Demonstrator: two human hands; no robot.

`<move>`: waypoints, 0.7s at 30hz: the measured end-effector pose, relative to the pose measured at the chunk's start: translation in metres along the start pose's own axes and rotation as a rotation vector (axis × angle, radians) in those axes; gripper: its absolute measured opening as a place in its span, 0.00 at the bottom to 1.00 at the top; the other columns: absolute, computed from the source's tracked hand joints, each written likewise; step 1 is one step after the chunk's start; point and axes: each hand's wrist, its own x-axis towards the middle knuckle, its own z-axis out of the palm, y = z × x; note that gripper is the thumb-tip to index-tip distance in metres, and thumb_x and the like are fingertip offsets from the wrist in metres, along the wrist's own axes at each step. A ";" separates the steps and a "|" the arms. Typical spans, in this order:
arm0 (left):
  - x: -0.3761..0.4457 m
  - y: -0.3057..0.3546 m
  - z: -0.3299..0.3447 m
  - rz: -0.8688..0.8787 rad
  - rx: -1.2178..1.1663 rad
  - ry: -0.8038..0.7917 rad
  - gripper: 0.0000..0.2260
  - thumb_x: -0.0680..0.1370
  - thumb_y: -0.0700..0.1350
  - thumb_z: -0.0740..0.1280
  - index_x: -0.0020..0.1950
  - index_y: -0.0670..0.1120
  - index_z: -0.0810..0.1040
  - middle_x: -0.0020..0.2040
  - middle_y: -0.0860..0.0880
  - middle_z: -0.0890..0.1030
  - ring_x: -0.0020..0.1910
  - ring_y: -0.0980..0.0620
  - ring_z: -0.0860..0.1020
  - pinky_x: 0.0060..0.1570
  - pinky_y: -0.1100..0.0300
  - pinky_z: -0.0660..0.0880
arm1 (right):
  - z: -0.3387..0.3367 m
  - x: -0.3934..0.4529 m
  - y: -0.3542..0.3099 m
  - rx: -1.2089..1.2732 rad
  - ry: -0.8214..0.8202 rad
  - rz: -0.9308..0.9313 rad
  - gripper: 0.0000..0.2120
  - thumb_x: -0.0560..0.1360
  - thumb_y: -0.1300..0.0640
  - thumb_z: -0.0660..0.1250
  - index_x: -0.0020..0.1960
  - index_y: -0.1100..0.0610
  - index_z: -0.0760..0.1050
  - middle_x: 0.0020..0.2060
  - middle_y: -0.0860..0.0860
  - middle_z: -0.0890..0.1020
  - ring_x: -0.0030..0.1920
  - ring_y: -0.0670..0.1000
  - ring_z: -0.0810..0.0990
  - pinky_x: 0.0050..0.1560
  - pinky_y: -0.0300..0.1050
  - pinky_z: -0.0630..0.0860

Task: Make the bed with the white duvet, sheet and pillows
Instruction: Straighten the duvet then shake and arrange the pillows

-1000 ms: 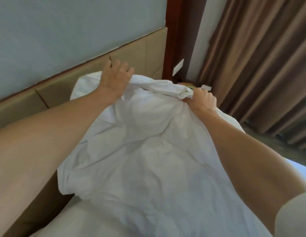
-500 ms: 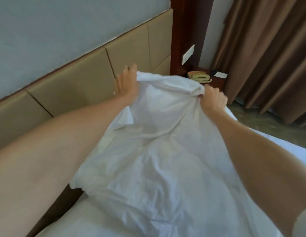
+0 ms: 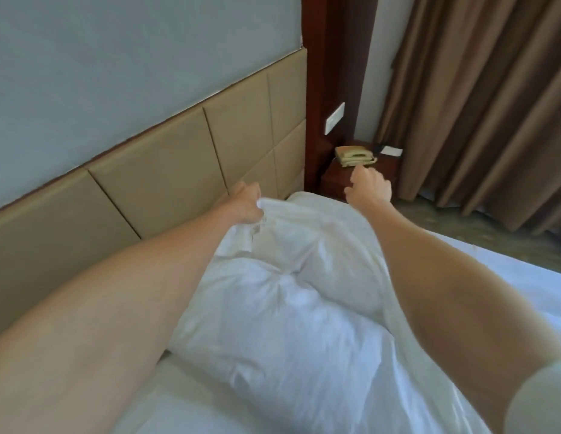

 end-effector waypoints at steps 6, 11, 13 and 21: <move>-0.078 -0.010 -0.014 0.096 0.020 -0.032 0.07 0.77 0.37 0.62 0.53 0.43 0.76 0.55 0.46 0.72 0.49 0.45 0.72 0.50 0.53 0.72 | -0.035 -0.085 -0.025 -0.053 -0.157 0.007 0.08 0.78 0.59 0.64 0.56 0.58 0.73 0.54 0.57 0.76 0.53 0.61 0.77 0.46 0.51 0.70; -0.176 -0.036 -0.045 0.128 -0.017 -0.003 0.08 0.77 0.37 0.61 0.49 0.40 0.80 0.53 0.42 0.78 0.49 0.46 0.73 0.48 0.54 0.73 | -0.069 -0.190 -0.054 -0.141 -0.280 0.011 0.14 0.78 0.59 0.62 0.62 0.61 0.69 0.61 0.59 0.72 0.60 0.63 0.74 0.54 0.53 0.70; -0.223 -0.051 -0.053 0.150 -0.034 -0.004 0.06 0.76 0.38 0.62 0.47 0.43 0.79 0.55 0.43 0.78 0.53 0.45 0.74 0.48 0.55 0.72 | -0.077 -0.231 -0.068 -0.166 -0.334 -0.014 0.11 0.78 0.59 0.62 0.57 0.63 0.70 0.57 0.57 0.76 0.54 0.61 0.77 0.53 0.53 0.72; -0.395 -0.123 -0.003 0.170 0.106 -0.138 0.08 0.76 0.40 0.61 0.36 0.46 0.71 0.39 0.46 0.73 0.39 0.46 0.72 0.38 0.56 0.69 | -0.089 -0.426 -0.105 -0.048 -0.487 -0.108 0.15 0.82 0.54 0.59 0.55 0.65 0.78 0.46 0.57 0.86 0.43 0.53 0.82 0.43 0.44 0.78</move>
